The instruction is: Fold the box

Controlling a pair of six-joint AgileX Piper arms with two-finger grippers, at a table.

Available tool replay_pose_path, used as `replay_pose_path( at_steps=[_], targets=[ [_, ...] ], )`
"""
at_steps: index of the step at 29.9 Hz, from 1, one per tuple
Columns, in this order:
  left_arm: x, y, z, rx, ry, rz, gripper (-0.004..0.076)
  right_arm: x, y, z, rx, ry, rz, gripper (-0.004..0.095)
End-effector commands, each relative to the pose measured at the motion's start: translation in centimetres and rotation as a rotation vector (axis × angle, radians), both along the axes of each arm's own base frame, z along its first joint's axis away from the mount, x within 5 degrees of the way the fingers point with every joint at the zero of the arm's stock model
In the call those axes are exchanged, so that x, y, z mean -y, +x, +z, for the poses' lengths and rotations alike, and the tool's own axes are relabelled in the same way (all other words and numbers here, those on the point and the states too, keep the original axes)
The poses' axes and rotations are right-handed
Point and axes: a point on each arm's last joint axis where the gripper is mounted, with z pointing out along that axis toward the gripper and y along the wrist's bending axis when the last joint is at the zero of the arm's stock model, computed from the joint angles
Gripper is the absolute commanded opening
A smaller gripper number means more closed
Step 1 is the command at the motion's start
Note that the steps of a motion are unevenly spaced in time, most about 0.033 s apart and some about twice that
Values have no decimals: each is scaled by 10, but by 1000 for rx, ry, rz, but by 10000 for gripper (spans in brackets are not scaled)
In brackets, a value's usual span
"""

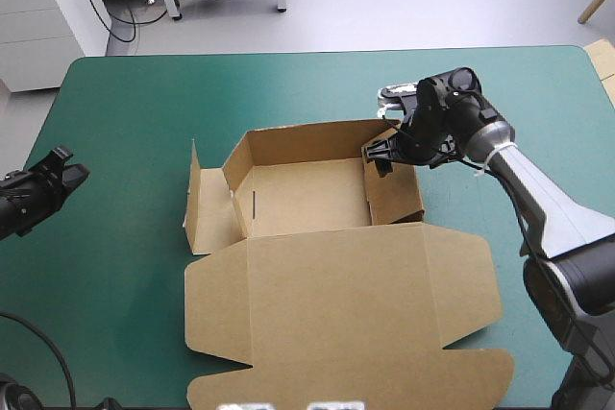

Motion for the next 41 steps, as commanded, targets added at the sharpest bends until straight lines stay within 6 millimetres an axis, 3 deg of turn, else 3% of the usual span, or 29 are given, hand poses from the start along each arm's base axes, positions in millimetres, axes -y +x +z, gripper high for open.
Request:
replay_pose_path(
  at_steps=[1,11,13,15,17,18,24,30,37,41],
  targets=[
    [4,-1,17,73,-36,21,6,1,3,9,48,7,6,814],
    [4,-1,17,72,-39,20,6,0,6,-2,14,-6,6,781],
    [4,-1,16,62,-29,13,6,-1,6,-2,11,1,6,656],
    [4,-2,15,52,-16,9,6,-1,6,-2,11,1,6,408],
    [4,-2,15,52,-16,9,6,-1,6,-2,11,1,6,54],
    [4,-2,15,52,-16,9,6,-1,6,-2,11,2,2,-11],
    [9,-3,15,40,-39,-43,6,-4,2,5,13,47,27,-2],
    [10,-3,16,77,42,-91,6,5,-21,56,151,73,72,-2],
    [11,-3,16,79,42,-108,6,27,-69,147,470,116,69,-2],
    [11,-4,16,76,46,-112,6,36,-92,173,580,151,66,-2]
  ],
)
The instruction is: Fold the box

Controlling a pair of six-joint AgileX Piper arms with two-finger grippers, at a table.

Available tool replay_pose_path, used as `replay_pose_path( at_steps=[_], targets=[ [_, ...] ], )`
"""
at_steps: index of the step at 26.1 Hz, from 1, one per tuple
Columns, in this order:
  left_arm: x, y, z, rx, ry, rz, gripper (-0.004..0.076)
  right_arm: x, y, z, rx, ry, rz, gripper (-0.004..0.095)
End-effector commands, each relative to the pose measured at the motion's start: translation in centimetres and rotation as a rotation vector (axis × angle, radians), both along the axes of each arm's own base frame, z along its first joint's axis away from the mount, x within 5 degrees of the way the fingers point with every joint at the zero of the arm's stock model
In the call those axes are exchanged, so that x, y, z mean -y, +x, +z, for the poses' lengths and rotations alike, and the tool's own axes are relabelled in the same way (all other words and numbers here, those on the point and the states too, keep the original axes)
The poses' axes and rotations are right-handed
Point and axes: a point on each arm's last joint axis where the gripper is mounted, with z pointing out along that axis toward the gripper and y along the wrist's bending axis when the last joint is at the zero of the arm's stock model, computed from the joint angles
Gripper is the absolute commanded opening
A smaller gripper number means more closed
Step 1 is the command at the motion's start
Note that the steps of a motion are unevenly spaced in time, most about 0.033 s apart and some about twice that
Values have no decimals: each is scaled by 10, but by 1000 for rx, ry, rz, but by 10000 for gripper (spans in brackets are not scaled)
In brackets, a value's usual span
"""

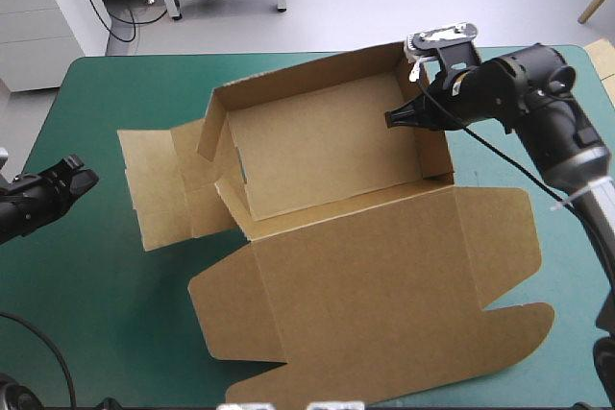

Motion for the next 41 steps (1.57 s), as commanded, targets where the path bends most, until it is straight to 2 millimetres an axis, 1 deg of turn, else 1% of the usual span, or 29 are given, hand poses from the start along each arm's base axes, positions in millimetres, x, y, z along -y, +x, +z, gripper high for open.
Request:
replay_pose_path(
  at_steps=[1,3,5,7,9,11,15,17,21,26,29,30,31,32,33,35,38,40,41],
  targets=[
    [5,-1,18,82,-12,0,6,10,-28,44,183,76,3,-2],
    [5,-1,18,92,15,-16,13,12,-33,48,198,78,6,-2],
    [5,-1,18,104,48,-34,38,13,-36,51,206,81,6,-2],
    [5,-1,18,114,64,-47,94,13,-36,50,209,67,18,-2],
    [6,-1,17,112,76,-67,169,13,-36,51,217,61,26,-2],
    [6,-1,16,109,95,-83,286,13,-35,52,235,72,27,-2],
    [7,0,12,78,142,-90,546,11,-35,54,247,95,33,-2],
    [10,1,9,57,165,-116,613,8,-36,54,247,112,65,-2],
    [11,3,3,30,216,-158,617,-1,-37,59,273,199,130,-3],
    [11,5,2,34,182,-147,618,-9,-38,64,291,288,186,-2],
    [15,8,0,28,167,-172,618,-11,-37,64,298,312,188,-2],
    [19,10,-1,28,165,-189,618,-11,-36,64,297,312,187,-3],
    [30,14,-2,27,160,-252,618,-13,-32,61,287,311,187,-2],
    [37,15,-3,34,168,-294,617,-13,-32,60,285,311,187,-2],
    [49,18,-3,43,166,-346,618,-14,-28,57,278,307,185,-2],
    [61,20,0,87,175,-408,617,-16,-21,52,264,297,181,-2],
    [69,21,6,139,134,-441,618,-11,-6,42,244,274,138,-4],
    [73,21,15,191,72,-461,617,1,4,37,233,270,90,-21],
    [76,20,18,222,45,-492,617,3,6,37,231,270,78,-21]
  ],
)
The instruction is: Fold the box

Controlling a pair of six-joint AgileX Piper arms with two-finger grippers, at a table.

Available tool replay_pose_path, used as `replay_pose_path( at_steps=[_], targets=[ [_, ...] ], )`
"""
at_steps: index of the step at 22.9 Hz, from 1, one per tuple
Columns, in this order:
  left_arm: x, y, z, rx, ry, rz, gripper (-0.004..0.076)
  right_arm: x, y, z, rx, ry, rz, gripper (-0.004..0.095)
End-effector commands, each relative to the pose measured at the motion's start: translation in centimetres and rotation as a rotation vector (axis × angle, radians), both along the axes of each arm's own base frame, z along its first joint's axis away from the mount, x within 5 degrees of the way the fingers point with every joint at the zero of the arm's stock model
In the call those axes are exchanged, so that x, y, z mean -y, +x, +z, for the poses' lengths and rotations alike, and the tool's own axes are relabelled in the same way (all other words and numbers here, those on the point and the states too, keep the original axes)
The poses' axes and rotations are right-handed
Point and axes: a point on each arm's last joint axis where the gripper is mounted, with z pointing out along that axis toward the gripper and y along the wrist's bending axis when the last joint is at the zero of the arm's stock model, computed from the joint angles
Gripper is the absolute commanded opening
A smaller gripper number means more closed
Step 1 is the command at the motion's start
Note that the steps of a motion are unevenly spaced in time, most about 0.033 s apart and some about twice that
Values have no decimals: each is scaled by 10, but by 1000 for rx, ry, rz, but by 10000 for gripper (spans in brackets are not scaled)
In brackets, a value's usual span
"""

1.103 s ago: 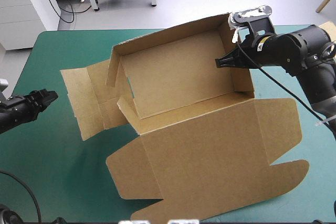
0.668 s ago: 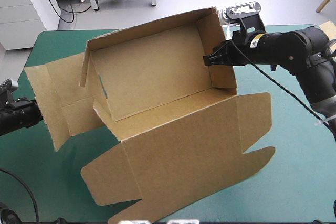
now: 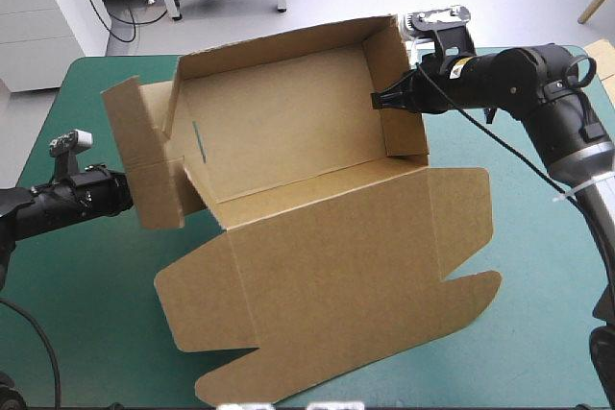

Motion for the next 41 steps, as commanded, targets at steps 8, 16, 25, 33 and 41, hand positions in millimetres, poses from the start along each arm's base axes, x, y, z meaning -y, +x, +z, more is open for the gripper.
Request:
replay_pose_path(
  at_steps=[8,16,25,33,41],
  targets=[
    [24,-5,67,318,-326,-181,617,14,0,22,110,56,-69,-20],
    [52,-15,95,396,-296,-311,617,16,8,14,98,9,-96,-20],
    [65,-20,96,343,-303,-359,617,8,11,9,63,30,-94,-19],
    [91,-17,119,138,5,-107,617,-22,1,11,109,4,-78,-17],
    [125,-21,109,43,216,68,617,-44,-8,12,146,-26,-85,-17]
  ],
)
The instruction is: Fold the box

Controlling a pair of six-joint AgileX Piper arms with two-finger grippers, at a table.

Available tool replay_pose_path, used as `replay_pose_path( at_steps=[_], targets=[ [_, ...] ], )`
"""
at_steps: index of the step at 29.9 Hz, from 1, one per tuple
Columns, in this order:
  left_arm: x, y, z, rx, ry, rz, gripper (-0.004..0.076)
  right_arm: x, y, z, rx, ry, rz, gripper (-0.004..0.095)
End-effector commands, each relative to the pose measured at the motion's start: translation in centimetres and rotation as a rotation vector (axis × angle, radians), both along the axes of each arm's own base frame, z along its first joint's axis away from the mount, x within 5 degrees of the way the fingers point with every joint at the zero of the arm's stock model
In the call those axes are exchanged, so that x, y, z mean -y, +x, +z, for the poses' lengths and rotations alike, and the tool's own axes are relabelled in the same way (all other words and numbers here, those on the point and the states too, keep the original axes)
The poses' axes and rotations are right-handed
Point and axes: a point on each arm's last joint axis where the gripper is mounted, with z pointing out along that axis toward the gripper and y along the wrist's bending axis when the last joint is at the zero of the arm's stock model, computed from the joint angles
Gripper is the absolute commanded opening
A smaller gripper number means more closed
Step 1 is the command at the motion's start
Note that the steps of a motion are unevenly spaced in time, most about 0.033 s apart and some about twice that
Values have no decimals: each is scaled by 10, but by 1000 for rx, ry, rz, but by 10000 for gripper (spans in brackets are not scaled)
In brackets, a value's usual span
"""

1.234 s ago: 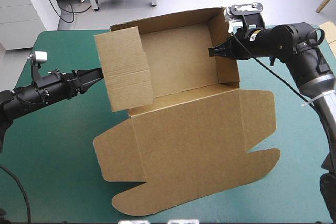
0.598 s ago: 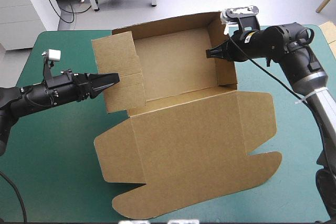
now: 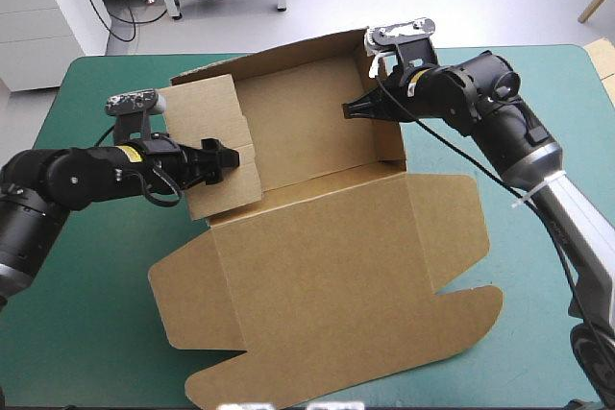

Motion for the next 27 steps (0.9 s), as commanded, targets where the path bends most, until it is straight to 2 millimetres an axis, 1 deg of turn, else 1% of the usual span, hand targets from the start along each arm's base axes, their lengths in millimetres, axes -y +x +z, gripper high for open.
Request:
replay_pose_path(
  at_steps=[1,5,13,15,17,19,20,21,22,24,27],
  targets=[
    [9,-2,18,99,-39,93,617,-2,-12,30,142,70,-3,-17],
    [12,3,17,121,-25,158,617,-7,-15,30,143,63,11,-17],
    [16,14,6,94,9,158,617,-6,-16,29,132,48,9,-17],
    [17,15,5,95,8,158,592,-6,-16,29,130,45,8,-17],
    [17,16,7,107,0,160,512,-6,-16,29,128,43,8,-17],
    [17,17,9,127,-13,161,323,-6,-16,28,126,43,8,-17],
    [17,17,10,139,-20,161,168,-6,-16,28,122,40,7,-17],
    [17,18,10,148,-18,162,57,-6,-16,28,120,39,7,-17],
    [17,18,11,164,-15,157,0,-6,-16,28,115,39,5,-17],
    [18,19,11,171,-19,155,0,-5,-17,27,103,37,1,-17],
    [20,23,9,150,18,139,-8,-4,-18,25,76,31,-8,-18]
  ],
)
